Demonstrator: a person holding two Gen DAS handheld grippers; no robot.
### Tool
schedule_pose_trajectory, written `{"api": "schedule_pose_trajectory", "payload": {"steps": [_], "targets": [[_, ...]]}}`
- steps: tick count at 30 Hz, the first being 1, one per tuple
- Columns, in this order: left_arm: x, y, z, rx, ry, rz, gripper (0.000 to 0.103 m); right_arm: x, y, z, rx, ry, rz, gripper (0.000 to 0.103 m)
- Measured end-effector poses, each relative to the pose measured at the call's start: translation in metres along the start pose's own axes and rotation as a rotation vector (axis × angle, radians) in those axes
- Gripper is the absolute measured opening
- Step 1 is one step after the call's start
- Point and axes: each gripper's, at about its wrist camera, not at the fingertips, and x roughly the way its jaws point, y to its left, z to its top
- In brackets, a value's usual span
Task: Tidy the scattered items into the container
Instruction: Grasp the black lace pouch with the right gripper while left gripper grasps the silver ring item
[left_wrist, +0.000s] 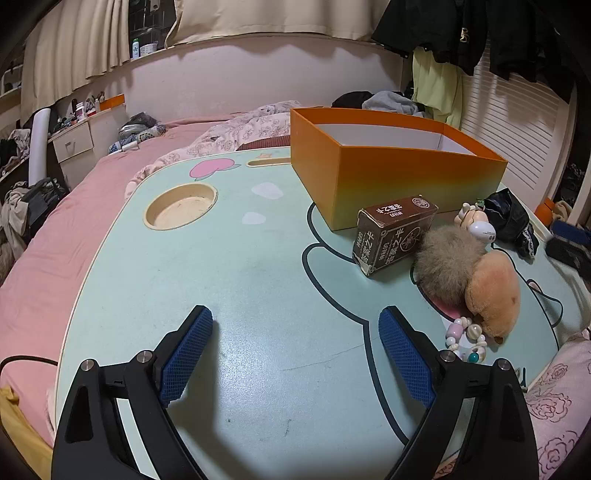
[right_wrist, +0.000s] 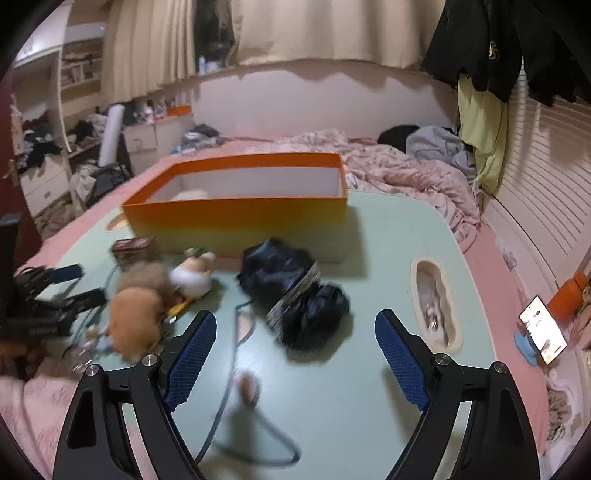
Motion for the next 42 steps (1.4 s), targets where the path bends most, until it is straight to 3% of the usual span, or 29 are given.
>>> {"api": "schedule_pose_trajectory", "payload": {"steps": [9, 10, 11, 13, 18, 21, 23, 28, 30, 33, 38, 42], "targets": [[0.0, 0.0, 0.0, 0.0, 0.0, 0.0, 0.091, 0.053, 0.004, 0.033, -0.045, 0.12, -0.042, 0.08], [0.0, 0.0, 0.0, 0.0, -0.001, 0.0, 0.091, 0.056, 0.004, 0.033, -0.051, 0.121, -0.04, 0.073], [0.0, 0.0, 0.0, 0.0, 0.0, 0.0, 0.091, 0.057, 0.003, 0.033, -0.048, 0.121, -0.021, 0.059], [0.0, 0.0, 0.0, 0.0, 0.0, 0.0, 0.091, 0.058, 0.001, 0.03, -0.036, 0.127, 0.024, 0.04], [-0.004, 0.001, 0.001, 0.001, 0.002, -0.026, 0.091, 0.041, -0.013, 0.021, 0.054, 0.078, 0.091, 0.033], [-0.023, 0.007, 0.005, -0.016, -0.052, -0.039, 0.091, 0.022, -0.021, 0.013, 0.106, 0.038, 0.135, 0.033], [-0.037, 0.008, 0.009, -0.004, -0.063, -0.08, 0.091, 0.012, -0.022, 0.008, 0.115, 0.024, 0.144, 0.033], [-0.077, -0.018, 0.008, 0.114, -0.029, -0.33, 0.09, 0.0, -0.023, 0.001, 0.144, 0.019, 0.171, 0.033], [-0.08, -0.037, 0.003, 0.174, 0.023, -0.39, 0.078, 0.001, -0.023, 0.003, 0.146, 0.017, 0.171, 0.033], [-0.07, -0.056, -0.001, 0.2, 0.12, -0.423, 0.057, 0.001, -0.022, 0.003, 0.146, 0.019, 0.173, 0.033], [-0.048, -0.06, -0.006, 0.126, 0.203, -0.464, 0.055, 0.0, -0.018, 0.003, 0.151, 0.02, 0.174, 0.034], [-0.04, -0.067, -0.012, 0.124, 0.243, -0.491, 0.036, 0.004, -0.02, 0.002, 0.162, 0.023, 0.176, 0.034]]}}
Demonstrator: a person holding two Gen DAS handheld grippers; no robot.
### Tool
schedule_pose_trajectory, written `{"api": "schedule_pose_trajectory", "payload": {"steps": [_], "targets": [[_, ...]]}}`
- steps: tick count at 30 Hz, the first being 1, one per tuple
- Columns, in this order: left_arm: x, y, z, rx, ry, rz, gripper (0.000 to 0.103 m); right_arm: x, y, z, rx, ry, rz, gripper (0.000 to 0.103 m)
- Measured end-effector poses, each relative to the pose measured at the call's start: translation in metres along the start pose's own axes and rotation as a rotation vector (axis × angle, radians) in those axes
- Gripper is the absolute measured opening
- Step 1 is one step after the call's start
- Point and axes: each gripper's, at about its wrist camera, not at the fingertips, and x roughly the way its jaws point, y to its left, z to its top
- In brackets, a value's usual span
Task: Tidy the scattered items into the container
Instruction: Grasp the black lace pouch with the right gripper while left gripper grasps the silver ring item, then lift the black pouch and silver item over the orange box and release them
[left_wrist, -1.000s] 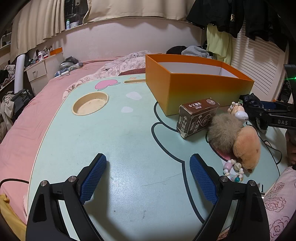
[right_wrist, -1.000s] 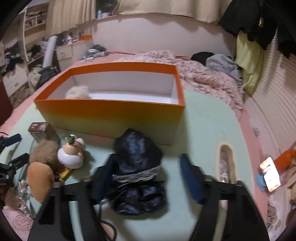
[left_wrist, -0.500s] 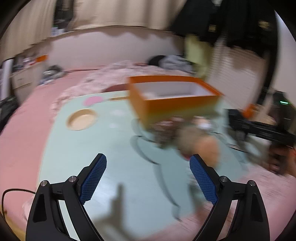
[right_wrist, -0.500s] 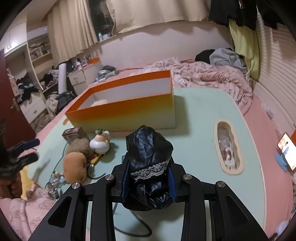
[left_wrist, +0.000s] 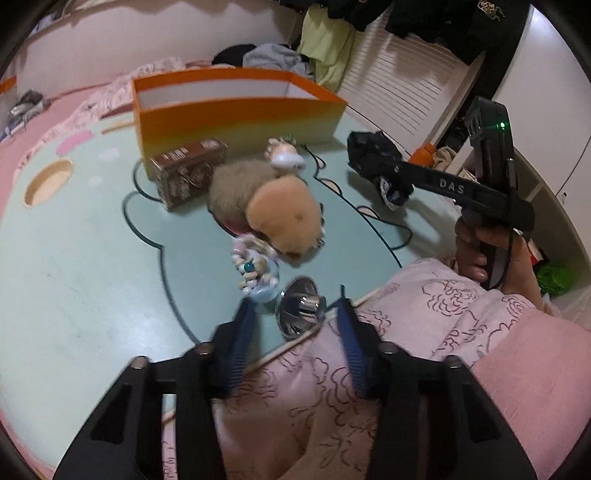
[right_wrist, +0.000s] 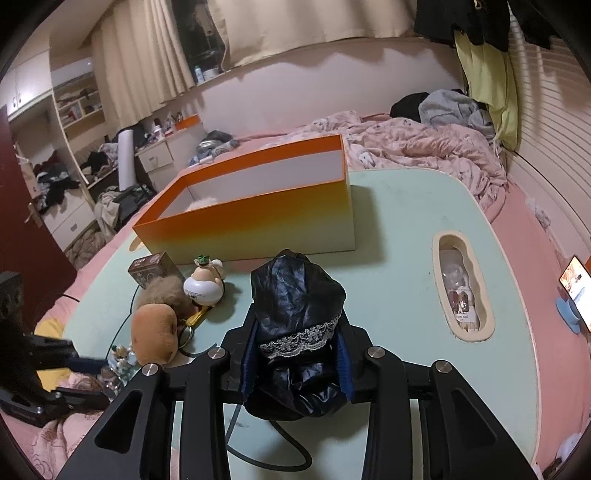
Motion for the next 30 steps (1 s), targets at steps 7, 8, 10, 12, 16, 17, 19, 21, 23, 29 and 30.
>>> {"api": "schedule_pose_trajectory", "payload": {"steps": [7, 8, 10, 12, 16, 17, 19, 21, 23, 29, 30], "targets": [[0.008, -0.001, 0.006, 0.006, -0.017, -0.013, 0.031, 0.004, -0.001, -0.002, 0.006, 0.008, 0.002, 0.035], [0.009, -0.001, 0.008, 0.012, -0.022, -0.02, 0.031, 0.004, -0.001, -0.002, 0.006, 0.008, 0.003, 0.035], [0.01, -0.001, 0.009, 0.024, -0.027, -0.041, 0.03, 0.004, -0.001, -0.002, 0.007, 0.007, -0.002, 0.035], [0.008, -0.001, 0.008, 0.026, -0.049, -0.058, 0.03, 0.004, -0.001, -0.003, 0.006, 0.002, -0.004, 0.035], [-0.013, 0.0, 0.01, 0.037, -0.116, -0.066, 0.03, 0.001, -0.001, -0.002, 0.005, -0.007, -0.002, 0.035], [-0.017, 0.0, 0.012, 0.036, -0.127, -0.067, 0.03, 0.001, -0.001, -0.002, 0.006, -0.011, 0.001, 0.035], [-0.027, 0.001, 0.019, 0.031, -0.158, -0.069, 0.03, 0.0, 0.002, -0.002, 0.005, -0.014, 0.007, 0.035], [-0.033, 0.001, 0.029, 0.043, -0.191, -0.041, 0.03, -0.002, 0.004, 0.001, 0.001, -0.02, 0.013, 0.035], [-0.035, 0.002, 0.039, 0.045, -0.211, -0.016, 0.03, -0.003, 0.006, 0.005, 0.0, -0.031, 0.026, 0.035], [-0.043, 0.013, 0.085, 0.032, -0.293, 0.037, 0.03, -0.009, 0.017, 0.042, -0.026, -0.1, 0.031, 0.035], [-0.043, 0.017, 0.095, 0.025, -0.305, 0.04, 0.03, -0.009, 0.019, 0.052, -0.036, -0.109, 0.035, 0.035]]}}
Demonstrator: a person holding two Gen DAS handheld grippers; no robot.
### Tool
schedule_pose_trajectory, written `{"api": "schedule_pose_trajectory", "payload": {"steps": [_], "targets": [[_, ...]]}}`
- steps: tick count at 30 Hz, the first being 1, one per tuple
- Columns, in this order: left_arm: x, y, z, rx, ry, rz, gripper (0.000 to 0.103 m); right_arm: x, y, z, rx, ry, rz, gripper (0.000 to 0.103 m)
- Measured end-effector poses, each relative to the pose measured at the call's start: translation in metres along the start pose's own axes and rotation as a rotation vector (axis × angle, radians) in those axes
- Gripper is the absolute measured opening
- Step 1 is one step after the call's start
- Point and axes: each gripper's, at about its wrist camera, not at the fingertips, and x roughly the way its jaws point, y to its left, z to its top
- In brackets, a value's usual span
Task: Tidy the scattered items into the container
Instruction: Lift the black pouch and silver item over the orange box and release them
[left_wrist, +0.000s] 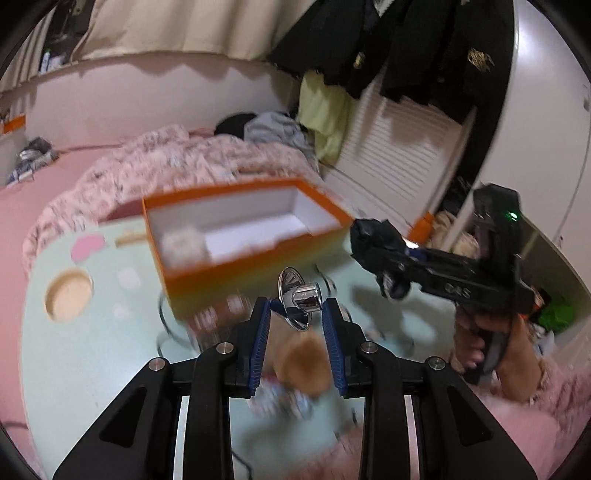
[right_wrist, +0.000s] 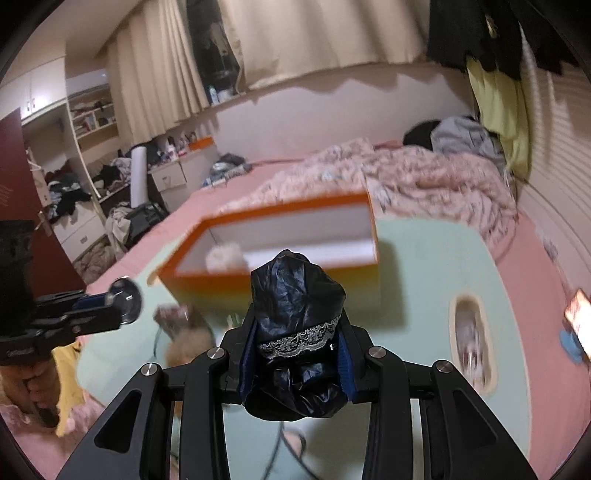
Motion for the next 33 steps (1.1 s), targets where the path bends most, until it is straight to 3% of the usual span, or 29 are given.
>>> {"api": "schedule_pose_trajectory", "payload": {"steps": [5, 13, 14, 15, 16, 17, 18, 19, 26, 30, 33], "targets": [[0.026, 0.024, 0.033, -0.026, -0.023, 0.035, 0.03, 0.02, 0.005, 0.04, -0.015, -0.019, -0.016, 0.035], [0.08, 0.056, 0.055, -0.067, 0.036, 0.107, 0.031, 0.084, -0.002, 0.071, 0.032, 0.077, -0.018, 0.036], [0.083, 0.058, 0.055, -0.079, 0.04, 0.105, 0.032, 0.089, -0.003, 0.072, 0.035, 0.085, -0.025, 0.042], [0.084, 0.059, 0.054, -0.097, 0.042, 0.103, 0.039, 0.093, -0.004, 0.071, 0.041, 0.095, -0.04, 0.05], [0.085, 0.061, 0.053, -0.119, 0.045, 0.101, 0.044, 0.095, -0.005, 0.07, 0.054, 0.098, -0.054, 0.065], [0.084, 0.063, 0.05, -0.136, 0.04, 0.102, 0.057, 0.094, -0.006, 0.069, 0.069, 0.084, -0.052, 0.073], [0.081, 0.064, 0.049, -0.147, 0.022, 0.109, 0.066, 0.091, -0.007, 0.067, 0.081, 0.068, -0.045, 0.075], [0.078, 0.064, 0.047, -0.148, 0.005, 0.118, 0.068, 0.088, -0.007, 0.066, 0.089, 0.057, -0.041, 0.077], [0.046, 0.066, 0.038, -0.171, -0.037, 0.153, 0.068, 0.05, -0.002, 0.06, 0.065, -0.006, -0.051, 0.079], [0.022, 0.052, 0.012, -0.118, -0.011, 0.17, 0.068, 0.019, 0.017, 0.033, -0.026, -0.032, -0.015, 0.079], [0.004, 0.037, -0.023, -0.075, 0.026, 0.132, 0.068, 0.003, 0.031, 0.006, -0.081, -0.003, 0.06, 0.078]]}}
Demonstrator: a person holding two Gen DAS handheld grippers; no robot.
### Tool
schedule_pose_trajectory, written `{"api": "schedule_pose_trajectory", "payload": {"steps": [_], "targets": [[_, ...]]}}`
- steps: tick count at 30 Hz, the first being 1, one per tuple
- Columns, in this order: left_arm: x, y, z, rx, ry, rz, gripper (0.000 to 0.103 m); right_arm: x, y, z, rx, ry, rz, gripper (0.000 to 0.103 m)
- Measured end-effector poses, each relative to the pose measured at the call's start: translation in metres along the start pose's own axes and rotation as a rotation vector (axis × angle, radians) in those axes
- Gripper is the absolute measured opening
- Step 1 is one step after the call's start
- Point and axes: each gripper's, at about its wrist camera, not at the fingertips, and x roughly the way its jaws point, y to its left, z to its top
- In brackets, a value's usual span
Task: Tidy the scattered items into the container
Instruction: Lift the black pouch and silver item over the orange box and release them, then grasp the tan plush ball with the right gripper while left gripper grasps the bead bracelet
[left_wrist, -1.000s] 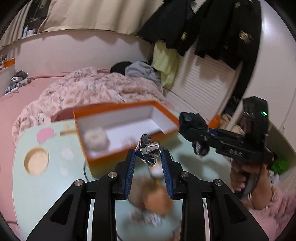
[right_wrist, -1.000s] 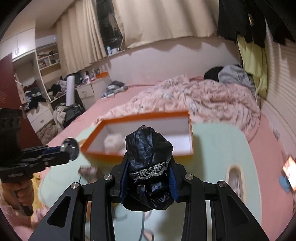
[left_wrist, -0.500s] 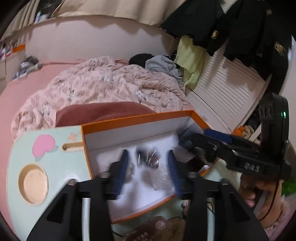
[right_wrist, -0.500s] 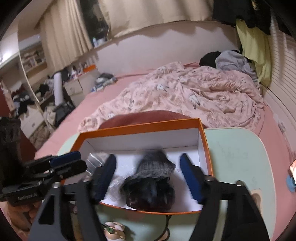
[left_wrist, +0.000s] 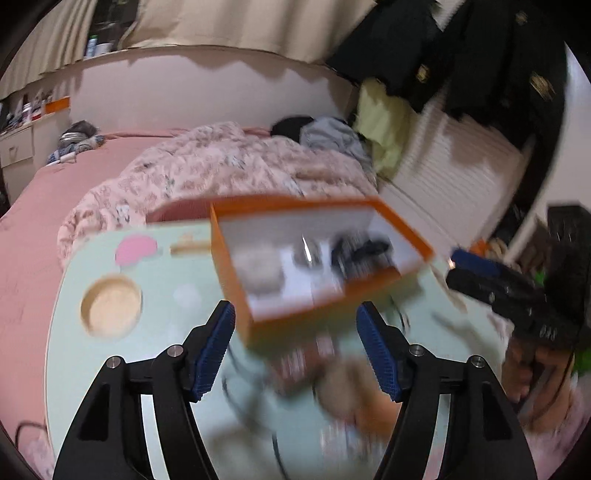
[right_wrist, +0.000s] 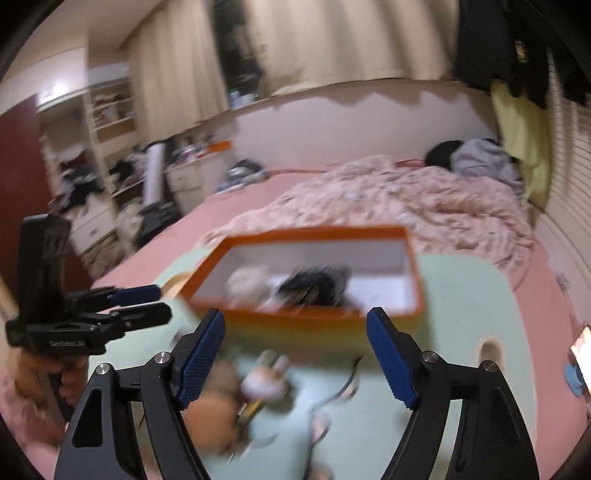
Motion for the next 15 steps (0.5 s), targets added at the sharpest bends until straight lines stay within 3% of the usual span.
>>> {"api": "schedule_pose_trajectory", "payload": {"steps": [1, 5, 10, 15], "targets": [[-0.005, -0.003, -0.014, 0.011, 0.011, -0.017, 0.068, -0.002, 0.004, -0.007, -0.012, 0.013, 0.022, 0.078], [-0.008, -0.02, -0.058, 0.082, 0.1, -0.036, 0.068, 0.005, 0.023, -0.034, -0.053, 0.109, 0.113, 0.057], [0.004, -0.034, -0.075, 0.122, 0.121, -0.018, 0.068, 0.022, 0.045, -0.046, -0.129, 0.196, 0.181, 0.057], [0.014, -0.038, -0.074, 0.133, 0.145, 0.003, 0.068, 0.04, 0.06, -0.052, -0.206, 0.262, 0.158, 0.057]]}}
